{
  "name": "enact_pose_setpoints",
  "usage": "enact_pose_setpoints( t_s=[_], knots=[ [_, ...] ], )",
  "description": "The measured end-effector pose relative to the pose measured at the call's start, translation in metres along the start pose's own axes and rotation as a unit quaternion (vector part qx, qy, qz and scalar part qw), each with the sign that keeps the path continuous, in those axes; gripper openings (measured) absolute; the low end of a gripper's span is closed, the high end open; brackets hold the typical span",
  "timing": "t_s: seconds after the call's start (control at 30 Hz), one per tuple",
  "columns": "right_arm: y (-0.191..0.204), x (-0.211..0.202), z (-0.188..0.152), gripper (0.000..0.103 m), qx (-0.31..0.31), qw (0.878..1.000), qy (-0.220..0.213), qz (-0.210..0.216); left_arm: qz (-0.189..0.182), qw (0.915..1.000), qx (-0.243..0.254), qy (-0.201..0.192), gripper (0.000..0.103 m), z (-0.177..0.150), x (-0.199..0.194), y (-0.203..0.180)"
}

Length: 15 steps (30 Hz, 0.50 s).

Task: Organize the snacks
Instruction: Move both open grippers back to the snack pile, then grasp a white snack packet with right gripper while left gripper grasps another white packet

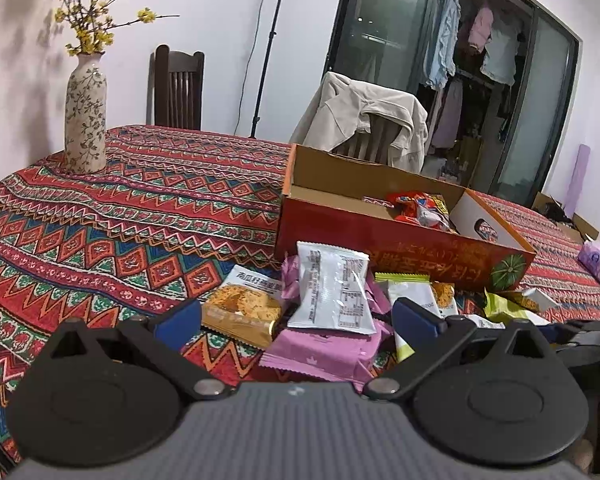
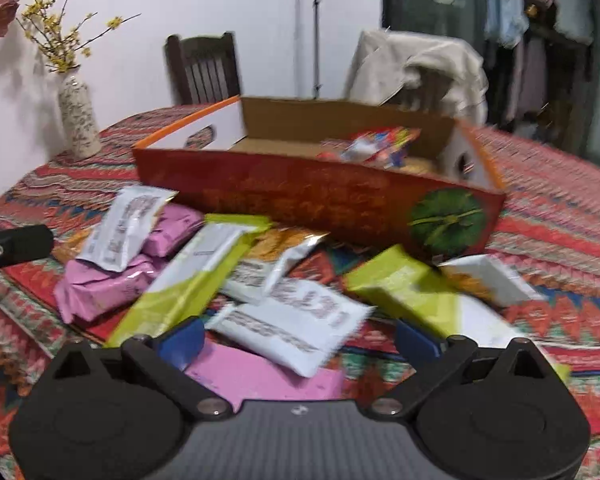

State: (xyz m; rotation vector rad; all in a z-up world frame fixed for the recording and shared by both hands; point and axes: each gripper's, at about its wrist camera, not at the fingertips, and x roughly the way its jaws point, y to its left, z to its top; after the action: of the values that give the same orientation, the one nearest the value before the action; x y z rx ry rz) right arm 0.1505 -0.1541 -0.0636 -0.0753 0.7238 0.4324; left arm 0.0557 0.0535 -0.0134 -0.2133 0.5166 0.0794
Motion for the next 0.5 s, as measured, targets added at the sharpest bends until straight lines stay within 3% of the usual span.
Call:
enact_pose_setpoints(
  t_s=[0.43, 0.5],
  knots=[
    [0.005, 0.022, 0.010, 0.095, -0.036, 0.999, 0.001, -0.010, 0.008, 0.9998, -0.019, 0.005, 0.103, 0.001, 0.005, 0.012],
    [0.004, 0.018, 0.008, 0.088, -0.032, 0.999, -0.003, -0.004, 0.007, 0.9998, -0.020, 0.006, 0.103, 0.000, 0.005, 0.013]
  ],
)
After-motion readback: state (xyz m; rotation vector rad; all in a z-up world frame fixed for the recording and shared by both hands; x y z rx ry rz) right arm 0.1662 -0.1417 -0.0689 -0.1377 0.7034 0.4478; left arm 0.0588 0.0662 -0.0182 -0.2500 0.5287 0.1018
